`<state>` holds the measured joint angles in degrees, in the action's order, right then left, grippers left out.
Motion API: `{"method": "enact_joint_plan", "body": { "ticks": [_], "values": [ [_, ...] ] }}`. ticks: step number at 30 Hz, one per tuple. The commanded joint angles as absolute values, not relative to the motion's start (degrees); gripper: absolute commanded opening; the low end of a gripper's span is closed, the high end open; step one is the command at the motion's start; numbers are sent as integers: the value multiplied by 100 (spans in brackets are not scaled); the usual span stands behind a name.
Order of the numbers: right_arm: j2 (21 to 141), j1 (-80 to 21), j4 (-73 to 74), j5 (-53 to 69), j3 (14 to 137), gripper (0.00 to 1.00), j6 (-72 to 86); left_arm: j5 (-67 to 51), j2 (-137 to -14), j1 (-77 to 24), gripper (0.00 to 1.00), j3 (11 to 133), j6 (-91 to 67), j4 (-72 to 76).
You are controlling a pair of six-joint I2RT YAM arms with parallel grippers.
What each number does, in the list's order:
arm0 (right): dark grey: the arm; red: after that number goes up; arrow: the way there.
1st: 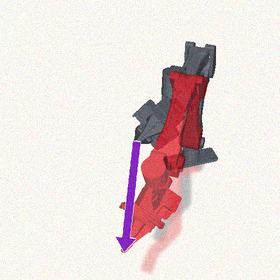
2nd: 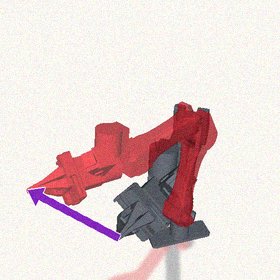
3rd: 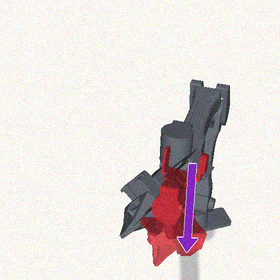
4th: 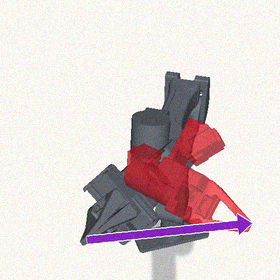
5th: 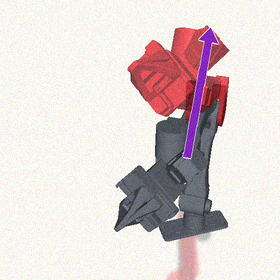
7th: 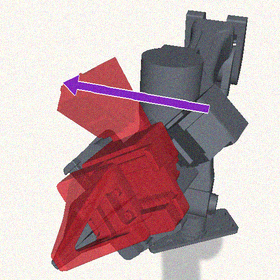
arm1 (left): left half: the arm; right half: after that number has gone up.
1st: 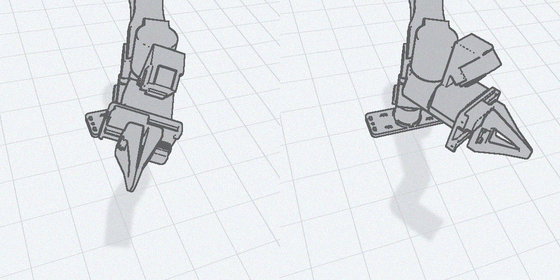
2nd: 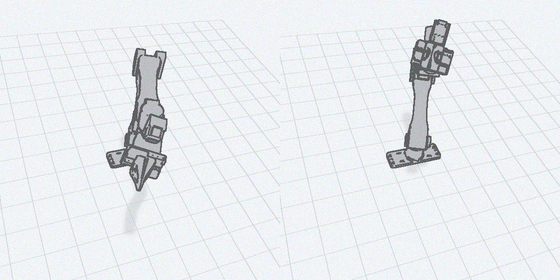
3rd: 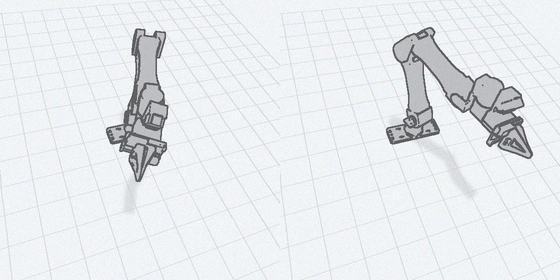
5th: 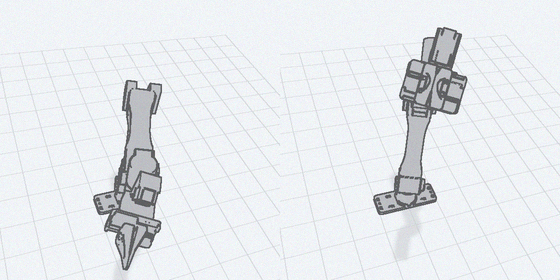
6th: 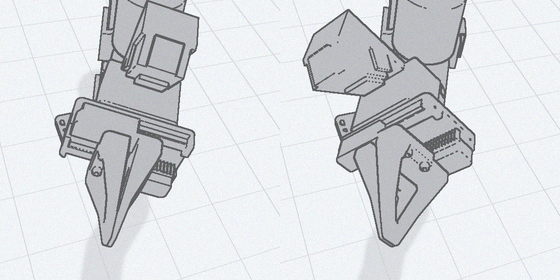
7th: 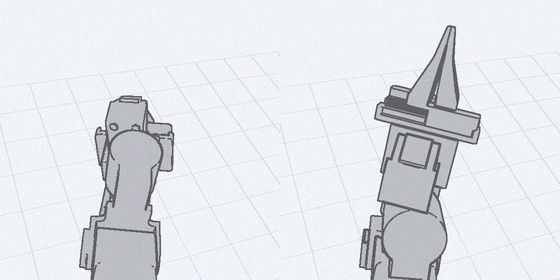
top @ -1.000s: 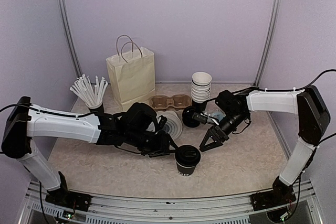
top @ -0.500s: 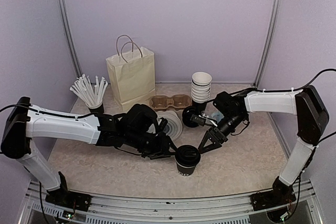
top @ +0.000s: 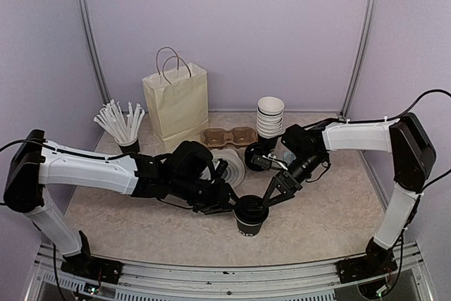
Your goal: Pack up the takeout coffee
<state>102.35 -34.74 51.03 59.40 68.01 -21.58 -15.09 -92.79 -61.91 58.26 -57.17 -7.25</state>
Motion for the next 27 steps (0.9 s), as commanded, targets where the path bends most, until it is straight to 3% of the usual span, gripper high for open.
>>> {"method": "enact_joint_plan", "body": {
  "ticks": [1,19,21,24,27],
  "values": [
    [10429,-3553,5107,5919,7018,68,-2035,-1540,-9507,-6188,34,5746,-5581,-923],
    [10772,-3773,4767,4529,6919,54,-1601,-1563,-9724,-6169,30,5672,-5502,-863],
    [10778,-3785,4763,4487,6902,52,-1600,-1502,-9745,-6181,35,5769,-5446,-910],
    [10790,-3781,4781,4486,6915,49,-1611,-1112,-9623,-6224,51,6092,-5254,-1238],
    [10768,-3781,4798,4494,6963,49,-1619,-651,-9330,-6274,60,6447,-5036,-1670]
  ]
}}
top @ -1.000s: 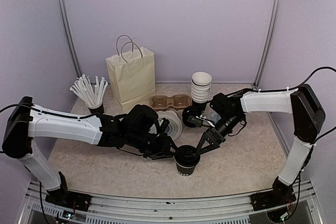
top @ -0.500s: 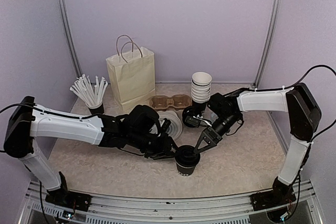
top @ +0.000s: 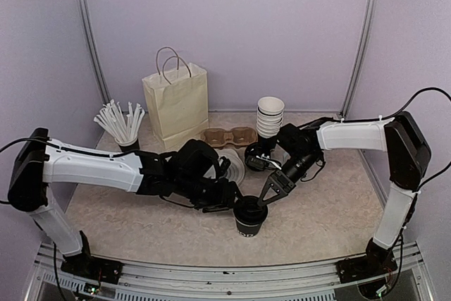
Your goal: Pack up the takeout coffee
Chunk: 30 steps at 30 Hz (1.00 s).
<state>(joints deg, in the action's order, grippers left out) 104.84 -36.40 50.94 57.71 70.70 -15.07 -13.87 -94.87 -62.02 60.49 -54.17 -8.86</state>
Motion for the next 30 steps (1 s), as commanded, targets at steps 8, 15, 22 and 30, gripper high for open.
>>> {"method": "enact_joint_plan", "body": {
  "ticks": [8,15,22,30],
  "values": [
    [10680,-3787,4790,4483,6950,48,-1647,-561,-8681,-6280,53,5884,-5593,-1638],
    [10689,-3788,4777,4500,6943,48,-1644,-1311,-8542,-6382,36,5352,-6273,-917],
    [10720,-3784,4771,4516,6958,48,-1644,-1570,-8764,-6421,31,5265,-6441,-352],
    [10711,-3787,4753,4552,6925,47,-1644,-1661,-8956,-6397,29,5212,-6471,-126]
  ]
}}
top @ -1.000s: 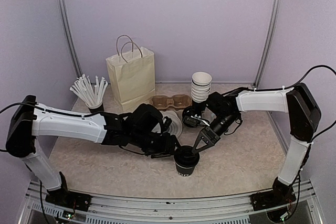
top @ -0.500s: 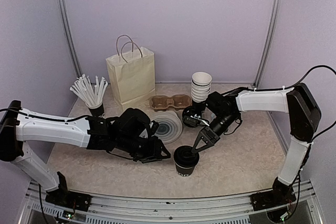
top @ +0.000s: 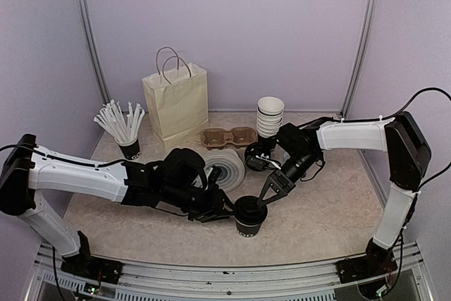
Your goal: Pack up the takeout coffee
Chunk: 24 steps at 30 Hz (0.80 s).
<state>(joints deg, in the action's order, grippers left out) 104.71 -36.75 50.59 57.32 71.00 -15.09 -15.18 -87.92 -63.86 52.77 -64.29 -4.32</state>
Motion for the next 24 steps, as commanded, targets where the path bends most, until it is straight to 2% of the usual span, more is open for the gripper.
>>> {"method": "enact_joint_plan", "body": {
  "ticks": [1,24],
  "values": [
    [10720,-3784,4747,4560,6921,47,-1644,-1682,-9009,-6383,28,5220,-6469,-92],
    [10962,-3953,4689,4857,6606,46,-1718,-1892,-9805,-6088,17,4590,-6839,989]
  ]
}}
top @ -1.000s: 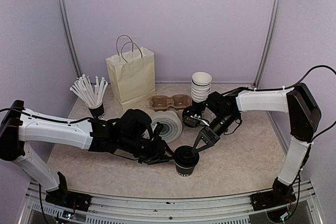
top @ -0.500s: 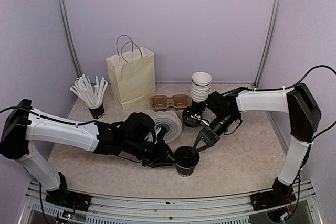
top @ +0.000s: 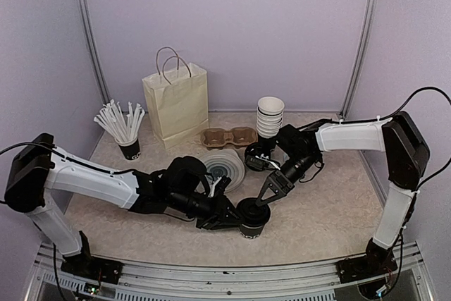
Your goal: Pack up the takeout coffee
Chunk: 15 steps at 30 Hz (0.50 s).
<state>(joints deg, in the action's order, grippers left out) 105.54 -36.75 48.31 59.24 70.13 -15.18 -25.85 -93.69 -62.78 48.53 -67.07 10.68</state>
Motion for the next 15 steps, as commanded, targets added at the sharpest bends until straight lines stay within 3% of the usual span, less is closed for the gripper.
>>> {"method": "enact_joint_plan", "body": {
  "ticks": [1,7,15],
  "values": [
    [10960,-3949,4693,4844,6581,46,-1723,-1842,-9814,-6068,15,4555,-6846,981],
    [10968,-3955,4692,4782,6521,46,-1766,-1611,-9988,-5935,13,4452,-6829,468],
    [11047,-3962,4709,4669,6527,46,-1795,-1587,-10492,-5831,22,4192,-6788,363]
  ]
}}
